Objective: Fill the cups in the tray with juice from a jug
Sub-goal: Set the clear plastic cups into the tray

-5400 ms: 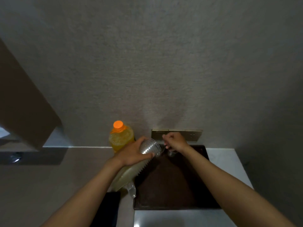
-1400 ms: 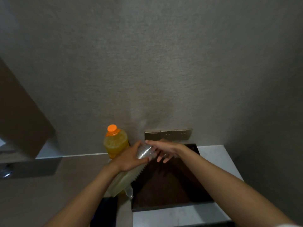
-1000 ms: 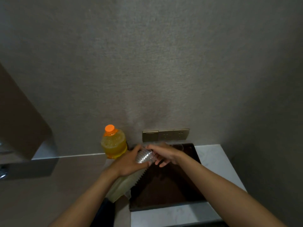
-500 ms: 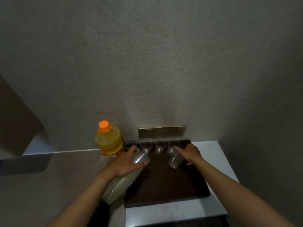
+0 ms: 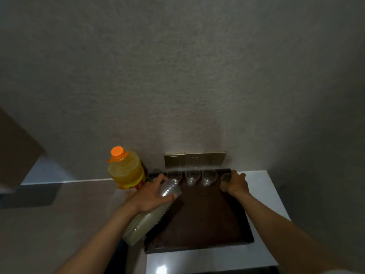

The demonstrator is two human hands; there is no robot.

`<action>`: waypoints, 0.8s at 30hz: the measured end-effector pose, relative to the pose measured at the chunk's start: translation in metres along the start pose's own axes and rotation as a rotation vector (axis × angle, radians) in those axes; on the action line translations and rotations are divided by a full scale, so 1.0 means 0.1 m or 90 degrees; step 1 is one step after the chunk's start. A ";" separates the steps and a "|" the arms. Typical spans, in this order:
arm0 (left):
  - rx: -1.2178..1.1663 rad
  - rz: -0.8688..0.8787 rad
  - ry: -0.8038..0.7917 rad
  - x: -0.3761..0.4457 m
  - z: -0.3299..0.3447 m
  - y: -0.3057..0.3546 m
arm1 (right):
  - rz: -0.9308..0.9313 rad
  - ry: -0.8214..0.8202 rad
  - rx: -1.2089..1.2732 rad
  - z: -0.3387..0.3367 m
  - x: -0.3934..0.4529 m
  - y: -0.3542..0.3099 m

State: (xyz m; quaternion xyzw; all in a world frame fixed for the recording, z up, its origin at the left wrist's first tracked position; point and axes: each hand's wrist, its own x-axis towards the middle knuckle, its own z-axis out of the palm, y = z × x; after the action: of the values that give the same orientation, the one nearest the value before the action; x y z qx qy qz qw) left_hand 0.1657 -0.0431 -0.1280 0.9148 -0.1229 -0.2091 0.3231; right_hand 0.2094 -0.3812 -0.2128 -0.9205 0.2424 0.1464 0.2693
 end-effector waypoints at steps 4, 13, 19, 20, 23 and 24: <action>-0.018 -0.011 0.004 0.05 0.05 -0.01 | -0.005 -0.017 0.023 0.06 0.17 0.05; -0.039 -0.039 -0.003 0.13 0.14 0.02 | -0.020 -0.038 0.042 0.09 0.40 0.01; -0.039 -0.042 0.012 0.15 0.14 0.04 | -0.031 -0.057 0.062 0.07 0.43 0.01; -0.037 -0.042 0.017 0.15 0.14 0.05 | -0.032 -0.061 0.066 0.06 0.43 0.01; -0.036 -0.040 0.026 0.12 0.12 0.07 | -0.027 -0.064 0.061 0.03 0.41 0.00; -0.036 -0.040 0.029 0.11 0.11 0.07 | -0.025 -0.060 0.058 0.01 0.40 -0.01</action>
State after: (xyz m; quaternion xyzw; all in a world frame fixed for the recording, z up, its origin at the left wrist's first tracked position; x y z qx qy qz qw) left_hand 0.1697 -0.0586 -0.1345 0.9133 -0.0810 -0.2012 0.3447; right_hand 0.2434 -0.3946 -0.2290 -0.9039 0.2177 0.1731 0.3249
